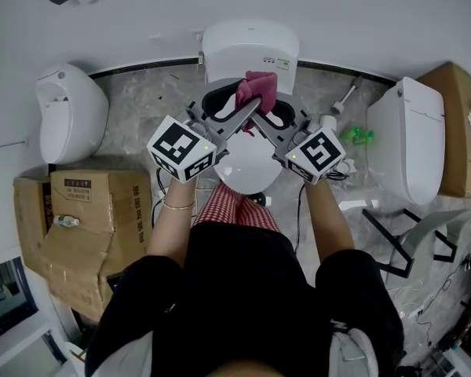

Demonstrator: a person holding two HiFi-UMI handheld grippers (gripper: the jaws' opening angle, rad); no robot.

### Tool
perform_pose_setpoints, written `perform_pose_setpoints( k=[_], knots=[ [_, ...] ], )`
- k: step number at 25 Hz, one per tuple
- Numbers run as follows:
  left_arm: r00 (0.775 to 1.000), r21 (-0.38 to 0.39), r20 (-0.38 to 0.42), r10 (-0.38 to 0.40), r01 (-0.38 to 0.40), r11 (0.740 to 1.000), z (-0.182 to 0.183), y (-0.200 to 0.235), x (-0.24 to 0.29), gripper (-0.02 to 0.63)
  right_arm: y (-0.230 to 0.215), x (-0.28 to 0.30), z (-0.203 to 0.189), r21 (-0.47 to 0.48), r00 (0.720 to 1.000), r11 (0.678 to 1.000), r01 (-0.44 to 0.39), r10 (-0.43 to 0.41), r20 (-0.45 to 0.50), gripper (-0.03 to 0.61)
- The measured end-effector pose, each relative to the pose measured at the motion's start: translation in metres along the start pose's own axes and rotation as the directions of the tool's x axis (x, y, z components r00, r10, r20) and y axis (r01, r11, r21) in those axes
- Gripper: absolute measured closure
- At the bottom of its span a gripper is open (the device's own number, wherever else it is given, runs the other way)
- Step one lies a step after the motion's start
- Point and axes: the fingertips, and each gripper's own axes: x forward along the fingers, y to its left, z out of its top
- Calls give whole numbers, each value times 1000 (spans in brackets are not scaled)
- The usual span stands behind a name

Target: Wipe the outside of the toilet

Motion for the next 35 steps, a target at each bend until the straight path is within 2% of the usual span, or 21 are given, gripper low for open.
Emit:
perform_pose_setpoints(
  k=[1,3,8,15,21,27,35],
  knots=[
    [1000,7,-9,-2,2,1000,-1,1,-1,495,0,3,-1,-11,1000,1000,-1,1,-12,492],
    [1000,20,-18,3,-2,1000,-2,5,-2,531,-2,9,-3,-13,1000,1000,1,-1,-18,492],
    [1000,35,-25,14,-13,999,-4,23,1,554,-14,22,-7,4,999,1000,28,-28,-17,491],
    [1000,32,-7,-6,6,999,-8,68,1,560,-35,60,-14,1,996,996,86,-86,-33,491],
    [999,25,-22,-29,30,999,-13,121,-4,561,-56,107,-24,28,990,990,135,-134,-48,480],
    [999,15,-40,-10,11,1000,-26,177,-21,561,-68,161,-39,49,989,990,135,-132,-72,465],
    [999,2,-38,14,-14,1000,-45,222,-31,561,-81,201,-61,71,985,988,138,-130,-110,453]
  ],
)
